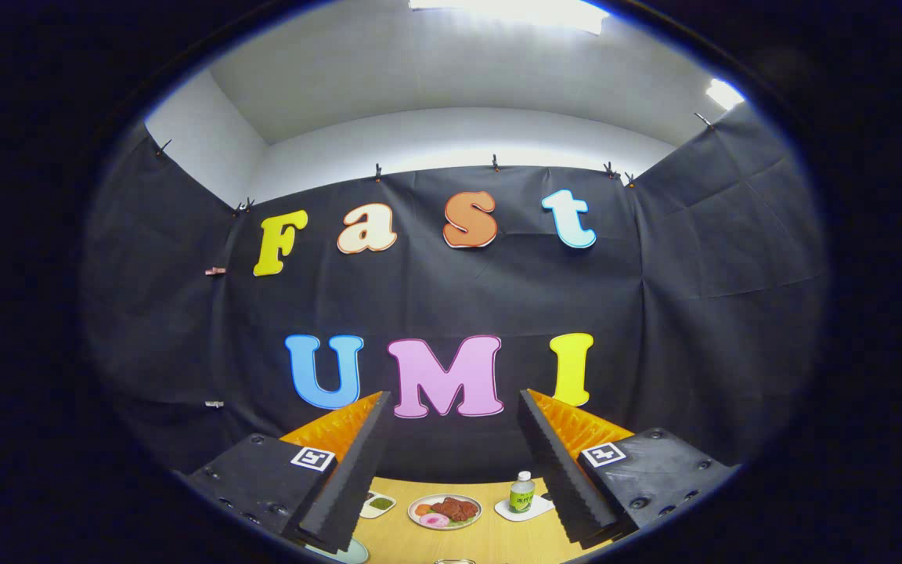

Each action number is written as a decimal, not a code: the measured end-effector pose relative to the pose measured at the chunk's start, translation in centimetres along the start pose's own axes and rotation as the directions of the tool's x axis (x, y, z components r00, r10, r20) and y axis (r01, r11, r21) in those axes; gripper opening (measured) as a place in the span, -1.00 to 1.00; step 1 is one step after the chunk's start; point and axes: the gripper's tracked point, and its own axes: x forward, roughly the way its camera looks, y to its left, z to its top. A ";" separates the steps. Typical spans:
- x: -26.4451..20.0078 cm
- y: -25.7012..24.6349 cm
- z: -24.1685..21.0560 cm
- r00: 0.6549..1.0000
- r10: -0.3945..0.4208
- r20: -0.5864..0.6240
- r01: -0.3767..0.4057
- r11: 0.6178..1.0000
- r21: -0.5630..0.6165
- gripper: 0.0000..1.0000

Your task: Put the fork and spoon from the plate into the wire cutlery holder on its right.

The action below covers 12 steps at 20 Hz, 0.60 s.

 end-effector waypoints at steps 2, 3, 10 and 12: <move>-0.3 1.0 -2.4 0.997 0.039 -0.073 -0.038 0.999 0.022 0.96; -0.3 1.3 -3.1 0.994 0.065 -0.086 -0.062 0.997 0.039 0.97; -1.1 3.3 -4.6 0.982 0.163 -0.093 -0.159 0.986 0.057 0.97; -1.4 4.2 -4.3 0.979 0.186 -0.083 -0.182 0.982 0.055 0.97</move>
